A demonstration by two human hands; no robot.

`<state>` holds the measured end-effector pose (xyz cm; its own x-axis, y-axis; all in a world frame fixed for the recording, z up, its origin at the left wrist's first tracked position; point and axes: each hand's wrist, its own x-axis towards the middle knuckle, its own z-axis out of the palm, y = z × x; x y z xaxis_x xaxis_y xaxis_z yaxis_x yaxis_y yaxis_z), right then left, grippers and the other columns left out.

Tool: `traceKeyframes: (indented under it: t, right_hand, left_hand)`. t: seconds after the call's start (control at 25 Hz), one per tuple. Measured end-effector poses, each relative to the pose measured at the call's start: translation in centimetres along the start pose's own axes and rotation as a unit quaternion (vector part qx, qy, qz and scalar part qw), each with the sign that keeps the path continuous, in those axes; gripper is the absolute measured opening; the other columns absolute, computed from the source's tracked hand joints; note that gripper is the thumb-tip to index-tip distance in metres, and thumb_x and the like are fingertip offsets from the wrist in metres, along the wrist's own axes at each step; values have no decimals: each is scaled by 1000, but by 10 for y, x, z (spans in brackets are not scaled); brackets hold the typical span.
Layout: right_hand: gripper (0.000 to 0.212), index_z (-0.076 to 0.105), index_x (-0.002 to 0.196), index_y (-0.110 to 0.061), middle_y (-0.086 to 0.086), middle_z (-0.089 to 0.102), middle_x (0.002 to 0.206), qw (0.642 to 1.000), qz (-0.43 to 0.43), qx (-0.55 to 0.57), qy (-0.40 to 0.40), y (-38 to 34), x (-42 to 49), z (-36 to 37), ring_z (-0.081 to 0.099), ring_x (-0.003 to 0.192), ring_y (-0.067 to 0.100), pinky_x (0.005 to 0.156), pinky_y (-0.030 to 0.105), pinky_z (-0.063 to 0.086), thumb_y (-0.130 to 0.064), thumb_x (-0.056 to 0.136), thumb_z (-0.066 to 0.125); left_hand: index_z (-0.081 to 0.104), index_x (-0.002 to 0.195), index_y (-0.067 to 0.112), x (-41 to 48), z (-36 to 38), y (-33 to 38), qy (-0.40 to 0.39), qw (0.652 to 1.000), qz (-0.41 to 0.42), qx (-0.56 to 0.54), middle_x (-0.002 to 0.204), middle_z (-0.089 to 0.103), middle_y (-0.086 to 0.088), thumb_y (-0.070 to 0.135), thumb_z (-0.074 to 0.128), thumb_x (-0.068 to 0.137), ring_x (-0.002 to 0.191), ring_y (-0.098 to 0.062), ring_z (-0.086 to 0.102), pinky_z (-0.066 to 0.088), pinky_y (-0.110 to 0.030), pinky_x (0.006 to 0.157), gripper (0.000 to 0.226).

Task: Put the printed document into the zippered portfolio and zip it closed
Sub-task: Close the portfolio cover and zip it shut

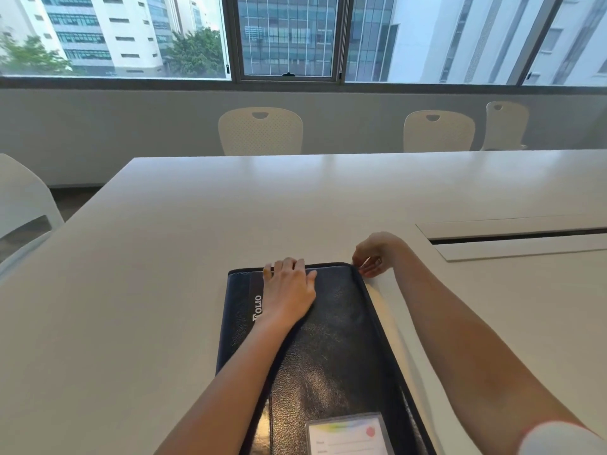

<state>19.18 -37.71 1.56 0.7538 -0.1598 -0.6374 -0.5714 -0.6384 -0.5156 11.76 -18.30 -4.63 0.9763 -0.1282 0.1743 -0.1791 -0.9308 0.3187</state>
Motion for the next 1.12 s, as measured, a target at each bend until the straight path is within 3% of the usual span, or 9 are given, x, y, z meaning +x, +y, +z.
traceKeyframes:
  t: [0.28, 0.48, 0.76, 0.96, 1.04, 1.12]
  right_hand:
    - [8, 62, 94, 5, 16, 64, 88, 997, 27, -66, -12, -24, 7, -6, 63, 79, 22, 87, 34, 55, 2, 90, 56]
    - [13, 59, 84, 1, 9, 60, 81, 994, 22, -107, -11, -46, 6, 8, 58, 67, 16, 55, 25, 55, -3, 93, 51]
    - [9, 60, 94, 0, 8, 58, 70, 992, -82, -98, 14, -94, 0, 63, 53, 59, 14, 59, 23, 47, 1, 87, 56]
    - [8, 58, 80, -4, 5, 55, 72, 988, -82, -132, -8, -111, -4, 85, 49, 62, 14, 63, 23, 44, -7, 88, 57]
    - [7, 59, 84, -6, 2, 56, 71, 986, -63, -151, -28, -108, -9, 80, 50, 53, 10, 52, 20, 41, -9, 89, 56]
    - [14, 58, 81, -6, 1, 58, 67, 984, -49, -166, -53, -105, -14, 77, 51, 35, 6, 37, 11, 36, -11, 93, 53]
  left_hand:
    - [57, 125, 17, 4, 5, -7, 48, 997, 17, -63, 124, 59, -3, 43, 48, 96, 118, -21, 49, 28, -39, 109, 40]
    - [57, 124, 17, 2, 8, -7, 62, 995, 25, -72, 123, 57, -2, 43, 51, 95, 117, -20, 49, 31, -39, 109, 41]
    - [57, 124, 16, -1, 4, -4, 80, 995, 12, -54, 124, 46, -9, 42, 50, 95, 119, -28, 41, 37, -43, 105, 40]
    - [58, 126, 16, -8, -5, -2, 70, 997, 27, 16, 131, 50, -12, 42, 46, 96, 123, -32, 43, 29, -48, 111, 41]
    - [54, 130, 16, -18, -15, -9, 73, 996, 5, 51, 134, 50, -11, 46, 47, 95, 125, -31, 43, 27, -49, 112, 47]
    - [44, 137, 11, -27, -29, -23, 55, 992, -78, 82, 140, 44, -14, 54, 48, 92, 131, -32, 38, 26, -51, 112, 63]
